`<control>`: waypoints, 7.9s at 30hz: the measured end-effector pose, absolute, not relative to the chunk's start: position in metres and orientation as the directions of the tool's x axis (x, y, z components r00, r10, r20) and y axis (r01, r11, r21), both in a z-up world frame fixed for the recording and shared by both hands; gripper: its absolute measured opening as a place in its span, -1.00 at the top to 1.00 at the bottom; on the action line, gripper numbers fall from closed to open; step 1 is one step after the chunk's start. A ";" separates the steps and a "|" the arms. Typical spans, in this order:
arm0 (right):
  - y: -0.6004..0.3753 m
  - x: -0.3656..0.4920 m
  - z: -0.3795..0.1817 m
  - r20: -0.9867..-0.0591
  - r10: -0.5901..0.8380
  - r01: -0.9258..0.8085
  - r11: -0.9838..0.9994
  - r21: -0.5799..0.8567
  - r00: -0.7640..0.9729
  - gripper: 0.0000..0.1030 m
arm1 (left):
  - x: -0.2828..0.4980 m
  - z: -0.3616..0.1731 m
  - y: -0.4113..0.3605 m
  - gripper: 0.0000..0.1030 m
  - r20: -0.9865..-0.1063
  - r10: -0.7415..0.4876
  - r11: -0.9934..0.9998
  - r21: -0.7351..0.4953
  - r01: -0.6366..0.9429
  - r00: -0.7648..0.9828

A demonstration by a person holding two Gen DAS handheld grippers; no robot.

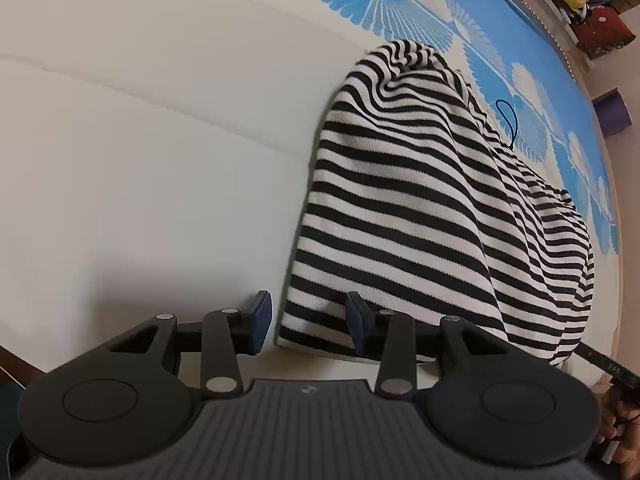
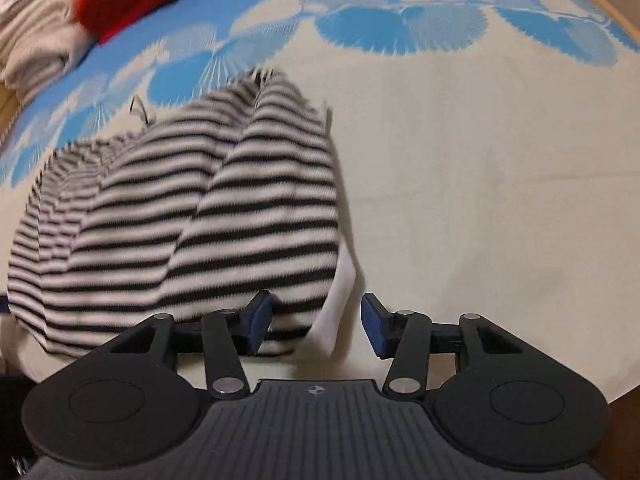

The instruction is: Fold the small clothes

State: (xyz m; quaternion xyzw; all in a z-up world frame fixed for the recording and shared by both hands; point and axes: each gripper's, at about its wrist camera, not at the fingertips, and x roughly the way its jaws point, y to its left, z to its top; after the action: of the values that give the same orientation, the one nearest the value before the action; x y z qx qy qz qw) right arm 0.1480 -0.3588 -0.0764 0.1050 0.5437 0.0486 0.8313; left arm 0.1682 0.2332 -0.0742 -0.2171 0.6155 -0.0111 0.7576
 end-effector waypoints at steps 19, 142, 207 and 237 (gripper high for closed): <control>-0.375 0.131 -0.064 -0.857 0.224 -0.006 0.968 0.249 0.464 0.95 | 0.148 -0.064 0.244 0.95 -0.940 -0.191 0.958 -0.241 -0.155 0.282; -0.353 0.075 -0.002 -0.633 -0.042 0.149 0.982 0.118 0.773 -0.39 | 0.068 -0.053 0.212 0.82 -0.800 -0.056 0.815 -0.382 -0.435 0.597; -0.351 0.144 -0.049 -0.783 0.252 0.070 0.934 0.351 0.568 -0.29 | 0.104 0.020 -0.005 0.26 -0.785 -0.322 0.939 -0.195 0.281 0.530; -0.433 0.061 -0.027 -0.583 0.501 -0.042 0.780 0.624 0.639 0.96 | 0.111 -0.003 -0.022 -0.48 -0.823 -0.377 0.925 -0.312 0.217 0.425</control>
State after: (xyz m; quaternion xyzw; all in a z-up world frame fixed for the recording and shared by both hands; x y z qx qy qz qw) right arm 0.0611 -0.4332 -0.0268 0.2912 0.3939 0.1585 0.8573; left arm 0.1109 -0.0221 -0.0032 -0.0793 0.5061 -0.1767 0.8405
